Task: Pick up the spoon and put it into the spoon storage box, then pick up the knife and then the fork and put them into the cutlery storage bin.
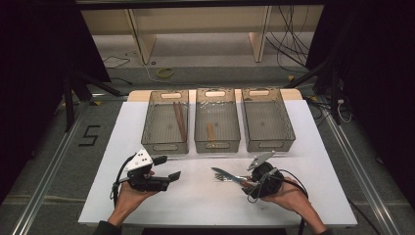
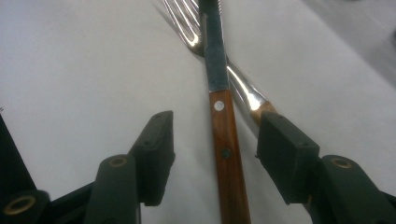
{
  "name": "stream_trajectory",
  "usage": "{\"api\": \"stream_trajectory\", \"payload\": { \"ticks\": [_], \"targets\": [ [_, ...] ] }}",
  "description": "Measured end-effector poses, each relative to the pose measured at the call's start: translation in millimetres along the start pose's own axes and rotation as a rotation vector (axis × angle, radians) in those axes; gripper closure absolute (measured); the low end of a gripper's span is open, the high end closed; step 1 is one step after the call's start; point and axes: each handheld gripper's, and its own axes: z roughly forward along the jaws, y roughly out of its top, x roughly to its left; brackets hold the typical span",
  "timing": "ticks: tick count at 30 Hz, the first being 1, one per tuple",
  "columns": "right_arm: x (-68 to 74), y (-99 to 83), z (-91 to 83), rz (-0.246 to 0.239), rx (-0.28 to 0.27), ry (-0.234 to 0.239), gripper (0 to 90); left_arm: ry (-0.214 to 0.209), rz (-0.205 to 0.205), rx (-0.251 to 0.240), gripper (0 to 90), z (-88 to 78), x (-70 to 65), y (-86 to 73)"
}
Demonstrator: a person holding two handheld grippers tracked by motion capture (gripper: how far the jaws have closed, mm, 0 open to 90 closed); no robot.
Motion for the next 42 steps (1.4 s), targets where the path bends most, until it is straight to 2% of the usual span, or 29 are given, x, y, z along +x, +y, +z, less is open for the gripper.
{"api": "stream_trajectory", "payload": {
  "ticks": [7, 16, 27, 33, 36, 42],
  "targets": [
    [-1.1, 1.2, 5.1, -0.014, 0.025, -0.007, 52.4, 0.002, -0.002, -0.003, 20.5, -2.9, -1.3, -3.7],
    [-2.2, 2.2, 7.6, -0.014, 0.040, 0.003, 54.3, 0.011, -0.010, -0.005, 20.4, -5.1, -0.9, -5.8],
    [-1.9, 3.3, 11.5, -0.019, 0.079, -0.001, 59.0, 0.008, 0.004, 0.001, 20.4, -5.3, -4.4, -6.4],
    [-2.0, 7.5, 13.6, -0.036, 0.099, -0.017, 63.6, 0.009, 0.001, 0.000, 20.3, -4.2, -5.1, -7.0],
    [-0.7, 8.2, 14.0, -0.046, 0.104, -0.029, 65.2, 0.010, 0.016, 0.009, 20.3, -4.3, -5.4, -7.7],
    [0.7, 8.7, 14.0, -0.054, 0.111, -0.044, 67.5, 0.009, 0.008, 0.008, 20.4, -3.7, -6.1, -8.8]
  ]
}}
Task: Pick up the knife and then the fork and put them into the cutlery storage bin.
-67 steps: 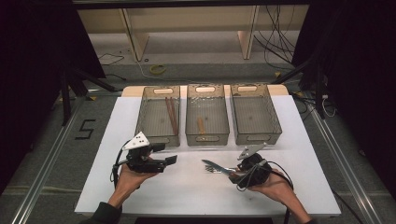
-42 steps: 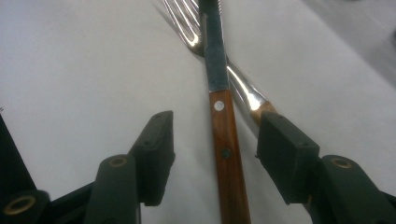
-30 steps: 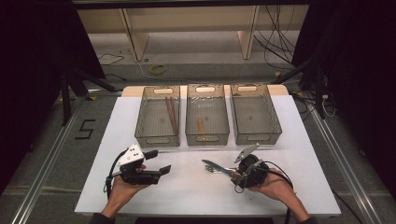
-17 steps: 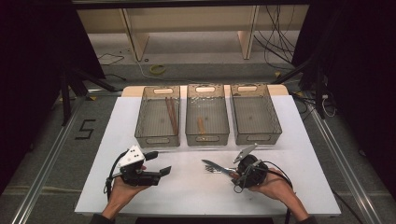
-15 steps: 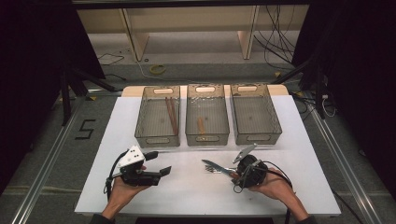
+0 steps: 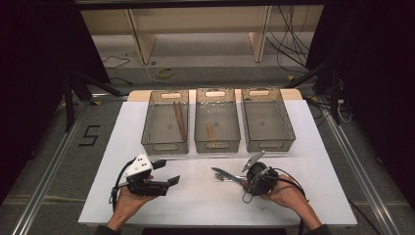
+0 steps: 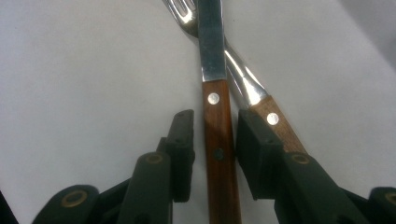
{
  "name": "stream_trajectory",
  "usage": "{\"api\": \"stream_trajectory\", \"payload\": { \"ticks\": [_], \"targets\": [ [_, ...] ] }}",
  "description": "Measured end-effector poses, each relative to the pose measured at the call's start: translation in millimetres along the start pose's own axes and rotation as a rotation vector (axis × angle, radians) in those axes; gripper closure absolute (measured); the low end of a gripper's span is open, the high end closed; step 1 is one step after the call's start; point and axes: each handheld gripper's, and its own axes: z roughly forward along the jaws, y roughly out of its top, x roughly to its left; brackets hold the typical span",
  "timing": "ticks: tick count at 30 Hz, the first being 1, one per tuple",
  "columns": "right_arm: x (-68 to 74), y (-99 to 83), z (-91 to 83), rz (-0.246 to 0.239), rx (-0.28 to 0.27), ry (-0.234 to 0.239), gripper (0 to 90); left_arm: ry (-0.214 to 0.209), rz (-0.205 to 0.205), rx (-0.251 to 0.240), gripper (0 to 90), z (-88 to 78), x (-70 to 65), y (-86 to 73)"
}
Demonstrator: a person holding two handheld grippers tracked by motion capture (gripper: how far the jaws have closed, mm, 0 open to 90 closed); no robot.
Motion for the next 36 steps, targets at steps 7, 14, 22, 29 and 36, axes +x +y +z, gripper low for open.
{"api": "stream_trajectory", "payload": {
  "ticks": [7, 14, 22, 29, 36],
  "targets": [
    [1.0, 2.1, 0.1, -0.001, 0.016, -0.010, 71.3, -0.002, 0.007, 0.004, 20.7, 0.5, -1.0, -0.5],
    [3.0, 5.7, 0.5, -0.008, 0.040, -0.020, 75.8, -0.003, 0.013, 0.010, 20.9, 0.9, -1.9, -0.9],
    [6.3, 8.5, 0.6, -0.035, 0.061, -0.042, 77.2, -0.001, 0.017, 0.006, 21.2, 0.1, -2.0, -0.7],
    [4.4, 7.4, -0.5, -0.017, 0.047, -0.029, 77.4, 0.000, 0.019, 0.002, 21.5, -0.5, -1.7, -0.8],
    [2.0, 6.1, -4.8, 0.004, 0.017, -0.013, 77.5, 0.002, 0.018, 0.002, 21.7, -0.5, -1.6, -1.1]
  ]
}}
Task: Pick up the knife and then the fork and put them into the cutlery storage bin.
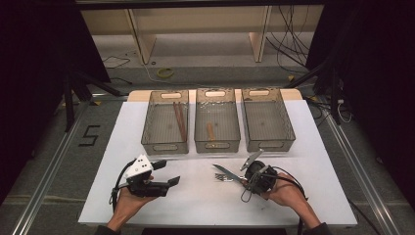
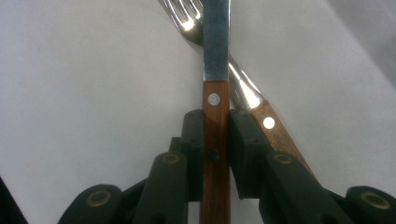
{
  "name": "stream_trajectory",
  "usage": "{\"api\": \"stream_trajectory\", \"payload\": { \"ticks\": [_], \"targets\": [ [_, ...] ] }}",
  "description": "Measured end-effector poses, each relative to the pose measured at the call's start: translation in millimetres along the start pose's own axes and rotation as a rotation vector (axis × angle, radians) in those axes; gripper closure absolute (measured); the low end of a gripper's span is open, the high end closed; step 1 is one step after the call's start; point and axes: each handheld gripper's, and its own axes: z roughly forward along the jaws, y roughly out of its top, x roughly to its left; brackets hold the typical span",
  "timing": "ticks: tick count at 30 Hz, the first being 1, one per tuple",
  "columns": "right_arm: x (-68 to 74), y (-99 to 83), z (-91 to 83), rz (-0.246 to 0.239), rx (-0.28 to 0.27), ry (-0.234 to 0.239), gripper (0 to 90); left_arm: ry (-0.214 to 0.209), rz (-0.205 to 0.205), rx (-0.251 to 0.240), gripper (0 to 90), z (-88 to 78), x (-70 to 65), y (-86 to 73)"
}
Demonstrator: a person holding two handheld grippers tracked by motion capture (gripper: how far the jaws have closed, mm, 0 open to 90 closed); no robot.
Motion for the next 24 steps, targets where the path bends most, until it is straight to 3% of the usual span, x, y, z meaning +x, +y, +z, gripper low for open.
{"api": "stream_trajectory", "payload": {
  "ticks": [3, 14, 19, 24],
  "targets": [
    [-1.3, -1.0, -3.8, 0.006, -0.024, 0.017, 77.5, 0.001, -0.001, 0.000, 21.7, 0.0, 0.2, -0.1],
    [-3.3, -0.5, -23.0, 0.013, -0.100, 0.000, 77.5, 0.004, -0.008, -0.003, 21.7, -0.9, 1.2, 0.0],
    [-15.3, -0.4, -33.7, 0.052, -0.144, -0.012, 77.5, 0.006, -0.010, -0.004, 21.7, -1.1, 1.6, 0.0],
    [-40.5, 5.4, -48.5, 0.116, -0.213, -0.036, 77.5, 0.009, -0.014, -0.007, 21.7, -1.0, 1.9, -0.1]
  ]
}}
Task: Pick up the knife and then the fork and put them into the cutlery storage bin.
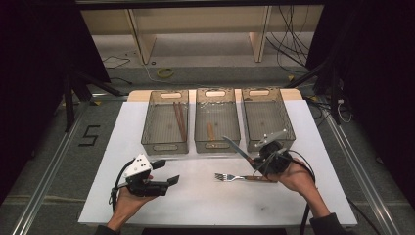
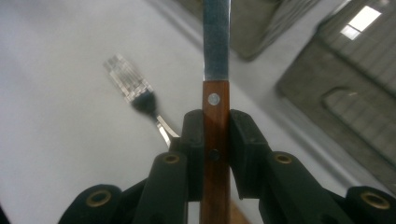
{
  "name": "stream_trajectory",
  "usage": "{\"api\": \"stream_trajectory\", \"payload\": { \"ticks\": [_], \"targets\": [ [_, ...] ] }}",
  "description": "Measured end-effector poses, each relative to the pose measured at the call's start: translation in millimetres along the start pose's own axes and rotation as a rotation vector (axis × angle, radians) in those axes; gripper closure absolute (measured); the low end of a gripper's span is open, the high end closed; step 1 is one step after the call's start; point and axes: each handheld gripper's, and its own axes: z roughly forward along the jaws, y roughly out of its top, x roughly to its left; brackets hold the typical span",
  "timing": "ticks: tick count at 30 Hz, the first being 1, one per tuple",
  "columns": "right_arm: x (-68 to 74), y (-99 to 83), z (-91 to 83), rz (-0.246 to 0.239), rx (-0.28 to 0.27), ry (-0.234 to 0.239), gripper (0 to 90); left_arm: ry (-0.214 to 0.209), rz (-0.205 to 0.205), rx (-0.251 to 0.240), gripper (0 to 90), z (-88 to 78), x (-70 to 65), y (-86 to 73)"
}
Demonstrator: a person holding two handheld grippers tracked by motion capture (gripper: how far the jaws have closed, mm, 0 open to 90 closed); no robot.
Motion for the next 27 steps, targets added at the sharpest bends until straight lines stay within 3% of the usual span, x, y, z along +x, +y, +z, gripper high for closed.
{"api": "stream_trajectory", "payload": {
  "ticks": [5, 15, 27],
  "targets": [
    [-19.8, 13.1, -8.6, 0.043, -0.040, -0.041, 77.6, 0.001, -0.005, -0.003, 21.7, -0.7, 1.0, -0.1],
    [-57.7, 33.1, -15.1, 0.125, -0.064, -0.107, 77.6, 0.003, -0.002, -0.004, 21.7, -1.2, 1.4, 0.0],
    [-89.3, 51.6, -14.0, 0.205, -0.084, -0.146, 77.5, 0.005, -0.008, -0.020, 21.7, -1.8, 2.6, -0.3]
  ]
}}
